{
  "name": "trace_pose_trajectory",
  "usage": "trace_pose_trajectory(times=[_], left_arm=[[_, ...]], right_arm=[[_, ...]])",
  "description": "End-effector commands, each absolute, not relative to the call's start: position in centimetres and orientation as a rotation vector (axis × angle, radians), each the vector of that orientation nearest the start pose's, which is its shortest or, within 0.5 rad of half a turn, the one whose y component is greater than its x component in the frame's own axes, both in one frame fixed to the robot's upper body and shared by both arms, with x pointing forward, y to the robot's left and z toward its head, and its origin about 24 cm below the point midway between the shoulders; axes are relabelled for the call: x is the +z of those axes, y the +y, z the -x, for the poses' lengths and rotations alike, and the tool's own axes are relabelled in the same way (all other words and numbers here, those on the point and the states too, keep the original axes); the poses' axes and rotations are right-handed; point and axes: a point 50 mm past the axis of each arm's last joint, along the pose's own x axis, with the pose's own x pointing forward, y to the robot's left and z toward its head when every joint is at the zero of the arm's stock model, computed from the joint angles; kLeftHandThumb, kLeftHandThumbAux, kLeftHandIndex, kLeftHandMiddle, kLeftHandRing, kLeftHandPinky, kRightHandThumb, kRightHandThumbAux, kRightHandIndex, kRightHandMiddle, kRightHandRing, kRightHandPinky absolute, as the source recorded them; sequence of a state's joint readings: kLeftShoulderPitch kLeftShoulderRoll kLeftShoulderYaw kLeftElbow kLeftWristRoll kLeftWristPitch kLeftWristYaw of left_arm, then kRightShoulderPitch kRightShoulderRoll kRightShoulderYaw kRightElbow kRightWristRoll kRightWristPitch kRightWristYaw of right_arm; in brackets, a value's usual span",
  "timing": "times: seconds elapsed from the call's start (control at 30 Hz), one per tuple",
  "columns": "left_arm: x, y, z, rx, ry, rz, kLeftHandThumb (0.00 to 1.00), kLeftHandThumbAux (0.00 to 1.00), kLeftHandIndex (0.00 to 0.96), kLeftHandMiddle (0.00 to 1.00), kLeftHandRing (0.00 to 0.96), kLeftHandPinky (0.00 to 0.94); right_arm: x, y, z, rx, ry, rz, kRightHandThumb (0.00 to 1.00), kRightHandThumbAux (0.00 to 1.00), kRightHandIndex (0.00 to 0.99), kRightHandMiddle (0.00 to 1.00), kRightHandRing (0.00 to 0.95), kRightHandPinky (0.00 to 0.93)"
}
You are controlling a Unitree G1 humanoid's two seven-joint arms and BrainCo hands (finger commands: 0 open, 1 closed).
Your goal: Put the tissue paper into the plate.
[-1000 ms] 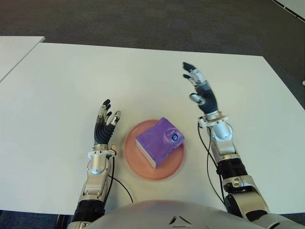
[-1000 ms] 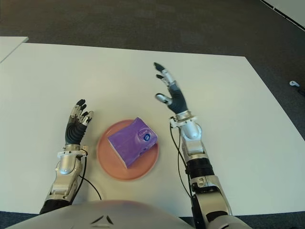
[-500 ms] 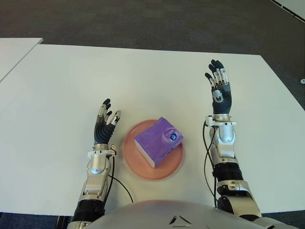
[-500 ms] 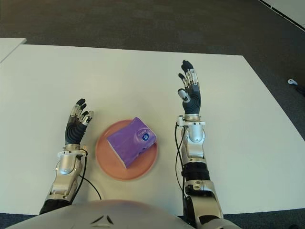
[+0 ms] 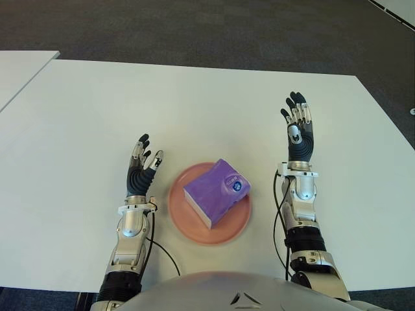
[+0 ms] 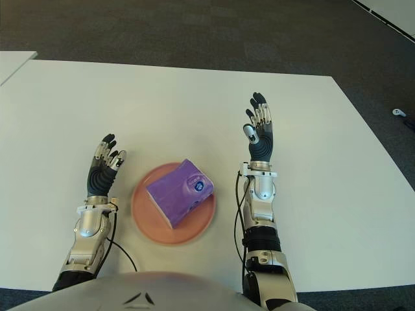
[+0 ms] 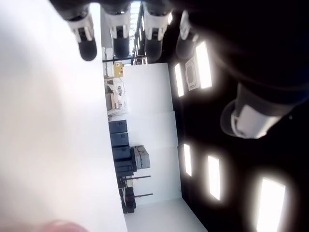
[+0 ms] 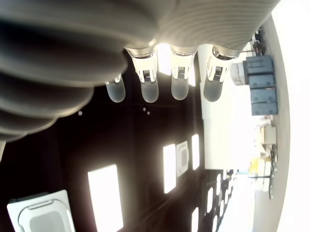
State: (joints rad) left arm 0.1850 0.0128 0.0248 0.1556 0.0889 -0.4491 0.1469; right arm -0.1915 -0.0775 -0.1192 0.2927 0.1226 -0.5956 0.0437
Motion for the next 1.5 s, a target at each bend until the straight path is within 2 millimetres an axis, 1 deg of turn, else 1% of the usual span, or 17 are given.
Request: trace_pose_trajectory(times=[0.03, 1.2, 1.23, 1.27, 1.3, 1.33, 1.37, 1.4, 1.5], left_arm=[[0.5, 17.3, -20.2, 0.182, -0.092, -0.110, 0.000, 0.518, 0.000, 0.000, 0.000, 0.000], [0.6, 17.5, -20.2, 0.178, -0.095, -0.113, 0.000, 0.515, 0.000, 0.000, 0.000, 0.000], [0.6, 17.5, -20.2, 0.178, -0.095, -0.113, 0.000, 0.515, 0.000, 0.000, 0.000, 0.000], [0.6, 17.5, -20.2, 0.177, -0.095, -0.114, 0.000, 0.515, 0.000, 0.000, 0.000, 0.000], [0.6, 17.5, -20.2, 0.177, -0.095, -0.114, 0.000, 0.514, 0.000, 0.000, 0.000, 0.000], [0.6, 17.5, -20.2, 0.177, -0.095, -0.115, 0.000, 0.514, 0.000, 0.000, 0.000, 0.000], [0.6, 17.5, -20.2, 0.177, -0.095, -0.115, 0.000, 0.513, 0.000, 0.000, 0.000, 0.000], [0.6, 17.5, -20.2, 0.176, -0.095, -0.116, 0.000, 0.513, 0.000, 0.000, 0.000, 0.000], [0.6, 17.5, -20.2, 0.176, -0.095, -0.115, 0.000, 0.509, 0.000, 0.000, 0.000, 0.000]], right_arm=[[7.5, -18.4, -27.5, -0.072, -0.467, -0.040, 0.018, 0.396, 0.000, 0.000, 0.000, 0.000], [7.5, -18.1, -27.5, -0.071, -0.466, -0.042, 0.018, 0.396, 0.000, 0.000, 0.000, 0.000], [5.7, -17.9, -27.2, -0.052, -0.368, -0.020, 0.018, 0.396, 0.000, 0.000, 0.000, 0.000], [4.2, -17.7, -26.9, -0.037, -0.294, -0.005, 0.011, 0.418, 0.000, 0.000, 0.000, 0.000], [0.2, -17.5, -26.4, -0.005, -0.080, 0.036, 0.009, 0.426, 0.000, 0.000, 0.000, 0.000], [-2.5, -17.4, -25.7, 0.017, 0.068, 0.066, 0.006, 0.453, 0.000, 0.000, 0.000, 0.000], [-4.0, -17.4, -25.2, 0.026, 0.155, 0.085, 0.003, 0.470, 0.000, 0.000, 0.000, 0.000], [-4.8, -17.5, -24.9, 0.031, 0.200, 0.096, 0.003, 0.476, 0.000, 0.000, 0.000, 0.000], [-5.0, -17.6, -24.9, 0.026, 0.211, 0.103, 0.000, 0.494, 0.000, 0.000, 0.000, 0.000]])
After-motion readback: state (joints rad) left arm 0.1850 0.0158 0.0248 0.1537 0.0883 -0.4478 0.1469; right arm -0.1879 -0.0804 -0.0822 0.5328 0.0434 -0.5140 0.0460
